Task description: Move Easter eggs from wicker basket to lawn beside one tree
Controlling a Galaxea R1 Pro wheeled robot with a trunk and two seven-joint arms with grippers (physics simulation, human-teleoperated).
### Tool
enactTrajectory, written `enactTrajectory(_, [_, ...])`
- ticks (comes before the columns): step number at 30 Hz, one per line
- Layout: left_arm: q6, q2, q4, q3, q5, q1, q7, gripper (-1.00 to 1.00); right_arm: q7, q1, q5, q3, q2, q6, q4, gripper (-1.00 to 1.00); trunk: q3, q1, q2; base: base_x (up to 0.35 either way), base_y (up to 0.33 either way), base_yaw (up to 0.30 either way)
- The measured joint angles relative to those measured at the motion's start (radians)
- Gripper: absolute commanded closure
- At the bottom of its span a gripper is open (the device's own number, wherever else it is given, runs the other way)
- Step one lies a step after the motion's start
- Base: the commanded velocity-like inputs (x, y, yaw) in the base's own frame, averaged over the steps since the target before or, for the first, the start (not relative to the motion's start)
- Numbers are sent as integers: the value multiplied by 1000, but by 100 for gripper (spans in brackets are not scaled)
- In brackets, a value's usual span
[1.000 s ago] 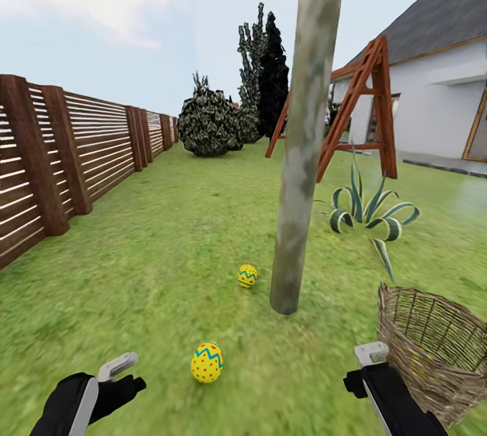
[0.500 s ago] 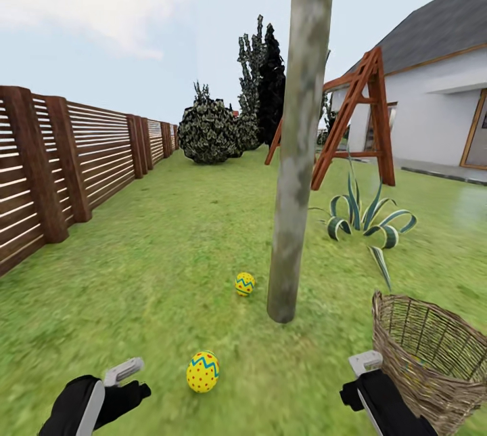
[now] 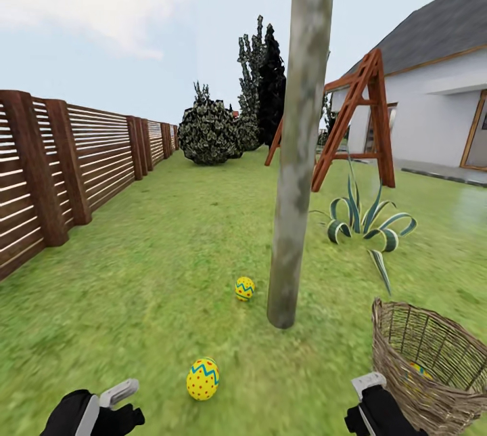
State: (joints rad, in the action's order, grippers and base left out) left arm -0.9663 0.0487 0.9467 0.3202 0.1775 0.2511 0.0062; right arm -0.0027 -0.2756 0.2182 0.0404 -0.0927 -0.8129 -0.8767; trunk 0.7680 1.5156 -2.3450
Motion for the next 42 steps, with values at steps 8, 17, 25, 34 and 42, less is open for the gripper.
enactTrajectory(8, [-6,2,1,-2,-2,0,1,-100,0,0,1,0,9,1,10,-100,-25,-31,56,0,0,0])
enactTrajectory(17, [1,0,-1,7,1,0,9,-100,0,0,2,0,11,1,10,-100,-53,-65,119,-6,-5,0])
enactTrajectory(25, [6,-2,-10,9,0,0,11,-100,0,0,1,0,11,0,9,-100,-78,-95,175,-184,-200,0])
enactTrajectory(34, [6,-11,-11,1,-1,0,12,-100,0,0,1,1,15,0,10,-100,-107,-130,238,-191,-257,0])
enactTrajectory(42, [6,-13,-11,0,-1,0,11,-100,0,0,1,20,22,0,12,-100,-132,-161,294,-165,-258,38])
